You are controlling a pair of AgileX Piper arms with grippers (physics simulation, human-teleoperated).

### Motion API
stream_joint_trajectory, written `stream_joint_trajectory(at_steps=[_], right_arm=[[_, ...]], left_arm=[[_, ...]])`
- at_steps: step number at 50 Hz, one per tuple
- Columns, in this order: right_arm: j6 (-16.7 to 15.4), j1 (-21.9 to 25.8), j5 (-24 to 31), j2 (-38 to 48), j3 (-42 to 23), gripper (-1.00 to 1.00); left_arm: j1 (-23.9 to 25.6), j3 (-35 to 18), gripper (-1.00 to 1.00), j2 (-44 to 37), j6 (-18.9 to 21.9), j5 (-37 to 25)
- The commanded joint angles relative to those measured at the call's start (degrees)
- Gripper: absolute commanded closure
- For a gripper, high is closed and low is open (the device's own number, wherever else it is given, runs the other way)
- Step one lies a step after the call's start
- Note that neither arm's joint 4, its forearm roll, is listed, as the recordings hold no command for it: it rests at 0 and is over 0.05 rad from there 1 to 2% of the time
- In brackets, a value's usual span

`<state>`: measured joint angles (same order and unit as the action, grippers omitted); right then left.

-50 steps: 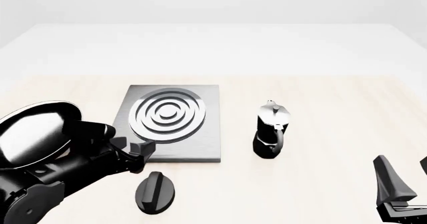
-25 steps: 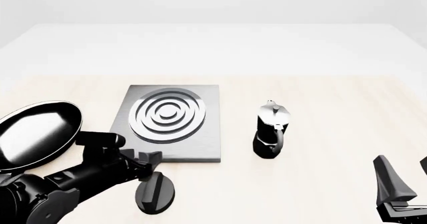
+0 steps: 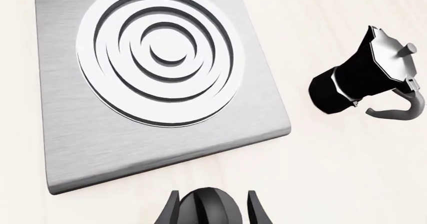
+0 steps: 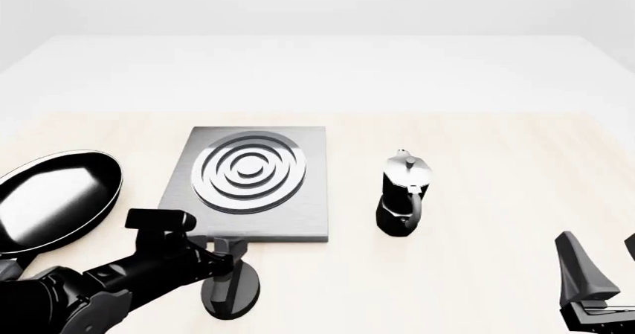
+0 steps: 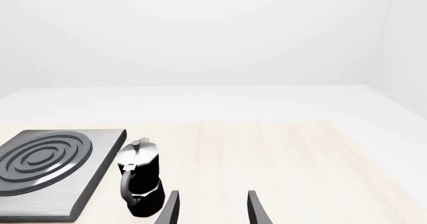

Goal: Turn on the stove.

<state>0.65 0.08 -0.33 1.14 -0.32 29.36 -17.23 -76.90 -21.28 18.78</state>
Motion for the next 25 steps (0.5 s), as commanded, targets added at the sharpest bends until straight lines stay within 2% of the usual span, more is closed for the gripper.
stream_joint_trajectory(at_steps=[1, 25], right_arm=[[0.01, 0.01, 0.0, 0.0, 0.0, -1.0], [-0.01, -0.01, 0.0, -0.01, 0.0, -1.0]], left_arm=[[0.09, 0.63, -1.0, -1.91, -0.27, 1.53], [0.54, 0.98, -1.0, -6.05, -0.72, 4.3]])
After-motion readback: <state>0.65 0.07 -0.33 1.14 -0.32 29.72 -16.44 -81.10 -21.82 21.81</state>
